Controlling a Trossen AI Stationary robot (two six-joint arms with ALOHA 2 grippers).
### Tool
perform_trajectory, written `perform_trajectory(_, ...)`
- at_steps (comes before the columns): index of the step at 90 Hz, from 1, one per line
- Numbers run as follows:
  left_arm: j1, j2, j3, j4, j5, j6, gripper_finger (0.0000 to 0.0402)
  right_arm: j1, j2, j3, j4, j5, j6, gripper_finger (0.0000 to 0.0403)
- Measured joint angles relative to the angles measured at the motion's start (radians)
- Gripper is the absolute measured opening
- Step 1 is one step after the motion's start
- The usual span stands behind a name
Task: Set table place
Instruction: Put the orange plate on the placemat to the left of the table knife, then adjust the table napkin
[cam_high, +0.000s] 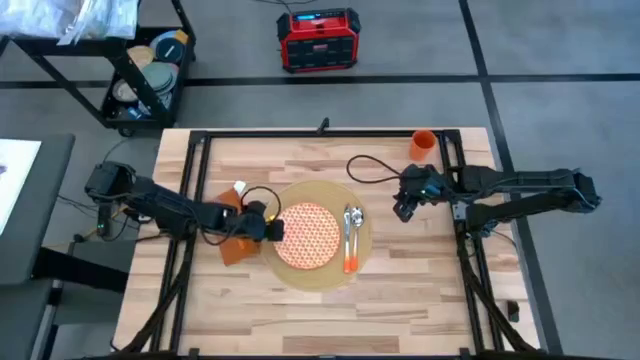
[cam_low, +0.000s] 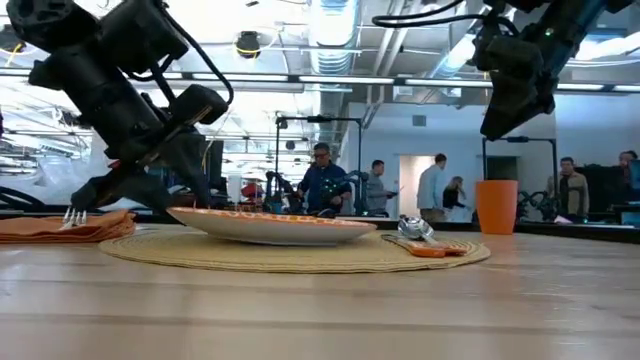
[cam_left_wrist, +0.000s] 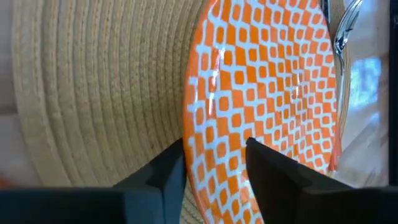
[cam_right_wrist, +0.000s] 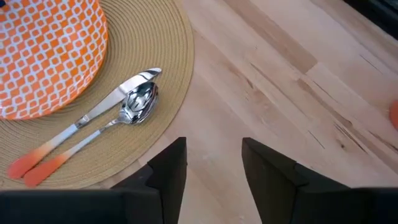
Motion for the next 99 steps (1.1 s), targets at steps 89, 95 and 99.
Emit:
perform_trajectory(89, 0.114, -0.016, 0.431, -0.977, -0.04, 0.344, 0.0097, 0.0, 0.0, 0.0, 0.0, -0.024, 0.033, 0.0146)
perform_trajectory(95, 0.097, -0.015, 0.422, -1.05, -0.043, 0.326, 0.0054, -0.001, 0.0, 0.0, 0.0, -0.024, 0.043, 0.0142)
perform_trajectory(99, 0.084, -0.014, 0.411, -1.044, -0.042, 0.324, 0.0024, 0.0, 0.0, 0.0, 0.0, -0.024, 0.044, 0.0138)
